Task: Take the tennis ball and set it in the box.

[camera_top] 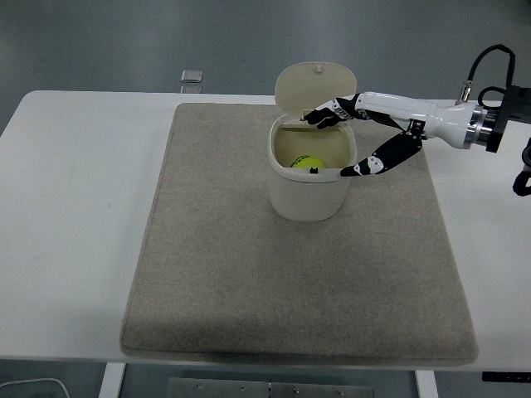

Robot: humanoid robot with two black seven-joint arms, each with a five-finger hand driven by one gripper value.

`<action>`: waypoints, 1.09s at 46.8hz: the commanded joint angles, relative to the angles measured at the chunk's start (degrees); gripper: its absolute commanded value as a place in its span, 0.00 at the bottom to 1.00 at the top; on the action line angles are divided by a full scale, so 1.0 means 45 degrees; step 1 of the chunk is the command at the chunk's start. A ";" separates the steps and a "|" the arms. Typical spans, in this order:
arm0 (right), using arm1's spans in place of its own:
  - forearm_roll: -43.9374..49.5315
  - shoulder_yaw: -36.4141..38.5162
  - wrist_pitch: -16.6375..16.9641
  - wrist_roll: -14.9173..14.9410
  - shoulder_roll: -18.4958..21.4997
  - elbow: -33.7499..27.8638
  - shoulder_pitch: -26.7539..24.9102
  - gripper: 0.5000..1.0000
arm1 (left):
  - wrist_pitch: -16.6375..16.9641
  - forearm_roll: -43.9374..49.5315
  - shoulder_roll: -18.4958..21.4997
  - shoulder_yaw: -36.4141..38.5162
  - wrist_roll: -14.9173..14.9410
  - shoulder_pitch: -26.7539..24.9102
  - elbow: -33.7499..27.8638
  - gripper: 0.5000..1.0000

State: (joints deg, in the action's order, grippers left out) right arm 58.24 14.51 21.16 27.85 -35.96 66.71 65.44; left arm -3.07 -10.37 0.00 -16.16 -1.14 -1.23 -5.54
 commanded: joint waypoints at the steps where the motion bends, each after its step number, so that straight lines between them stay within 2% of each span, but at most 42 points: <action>1: -0.0519 0.0038 0.0666 -0.0017 -0.0386 0.0077 0.0028 0.76 | -0.0001 0.0000 0.0000 -0.0002 0.0000 -0.0001 0.0000 0.98; 11: -0.2159 0.0097 0.2073 -0.0017 -0.1578 0.0136 -0.0089 0.76 | -0.0001 0.0000 0.0000 -0.0002 0.0000 -0.0001 0.0000 0.98; 23: -0.4034 0.0136 0.1801 -0.0017 -0.2185 -0.0468 -0.1065 0.76 | -0.0001 0.0000 0.0000 -0.0002 0.0000 -0.0001 0.0000 0.98; 30: -0.5811 0.0155 0.1528 -0.0563 -0.1755 -0.1757 -0.1475 0.76 | -0.0001 0.0000 0.0000 -0.0002 0.0000 -0.0001 0.0000 0.98; 43: -0.8566 0.0194 0.0668 -0.1872 -0.0272 -0.3261 -0.1515 0.76 | -0.0001 0.0000 0.0000 -0.0002 0.0000 -0.0001 0.0000 0.98; 51: -0.9699 0.0526 0.0122 -0.3277 0.0979 -0.4316 -0.1515 0.76 | -0.0001 0.0000 0.0000 -0.0002 0.0000 -0.0001 0.0000 0.98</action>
State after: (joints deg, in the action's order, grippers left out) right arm 16.62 16.11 22.54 15.74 -33.44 49.26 58.64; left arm -3.07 -10.37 0.00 -16.17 -1.15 -1.24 -5.54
